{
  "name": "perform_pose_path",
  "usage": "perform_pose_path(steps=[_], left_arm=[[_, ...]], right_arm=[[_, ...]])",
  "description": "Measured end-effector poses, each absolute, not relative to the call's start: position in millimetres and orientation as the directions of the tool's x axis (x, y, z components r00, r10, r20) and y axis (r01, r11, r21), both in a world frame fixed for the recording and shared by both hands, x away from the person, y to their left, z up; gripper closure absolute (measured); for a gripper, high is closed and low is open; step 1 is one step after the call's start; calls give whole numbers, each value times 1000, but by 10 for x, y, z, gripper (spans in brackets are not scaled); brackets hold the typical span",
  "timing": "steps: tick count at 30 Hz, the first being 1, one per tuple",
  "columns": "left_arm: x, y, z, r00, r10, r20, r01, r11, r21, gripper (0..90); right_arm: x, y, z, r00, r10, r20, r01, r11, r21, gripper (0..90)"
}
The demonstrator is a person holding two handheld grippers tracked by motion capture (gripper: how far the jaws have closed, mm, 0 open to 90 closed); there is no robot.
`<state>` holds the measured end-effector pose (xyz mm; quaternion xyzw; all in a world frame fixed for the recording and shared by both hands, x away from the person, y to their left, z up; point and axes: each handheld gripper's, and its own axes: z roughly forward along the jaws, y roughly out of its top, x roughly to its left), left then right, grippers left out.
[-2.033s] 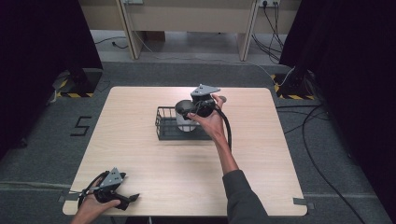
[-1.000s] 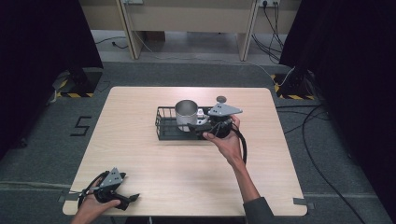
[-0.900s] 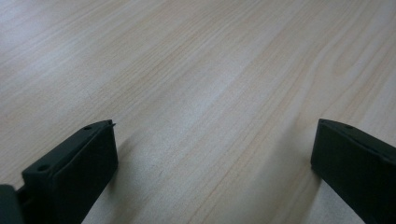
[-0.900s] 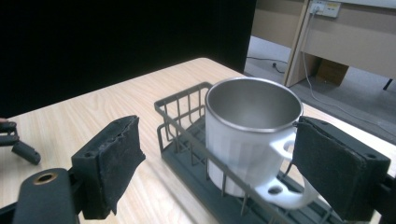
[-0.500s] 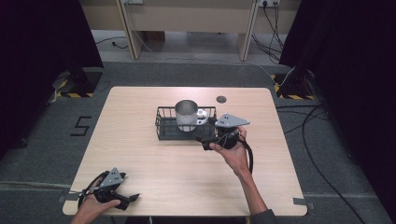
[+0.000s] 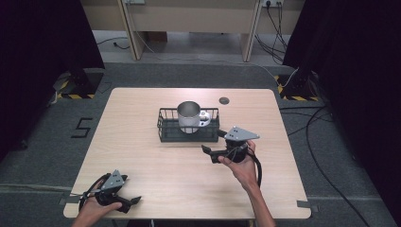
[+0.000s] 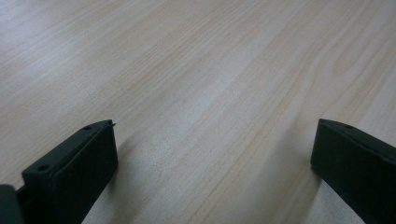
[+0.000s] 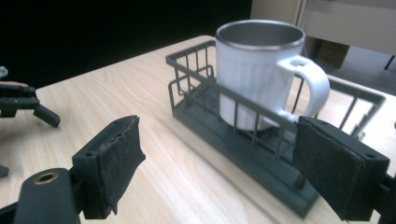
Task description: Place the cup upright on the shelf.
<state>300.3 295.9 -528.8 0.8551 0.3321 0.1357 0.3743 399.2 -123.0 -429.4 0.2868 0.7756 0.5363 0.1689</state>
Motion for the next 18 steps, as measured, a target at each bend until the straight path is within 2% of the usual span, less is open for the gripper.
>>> perform_pose_path(steps=[18], left_arm=[[3002,2959,-5287,742,670,-16,467,-499,730,0]], right_arm=[[3491,-1532,-4685,-743,667,53,304,266,915,155]])
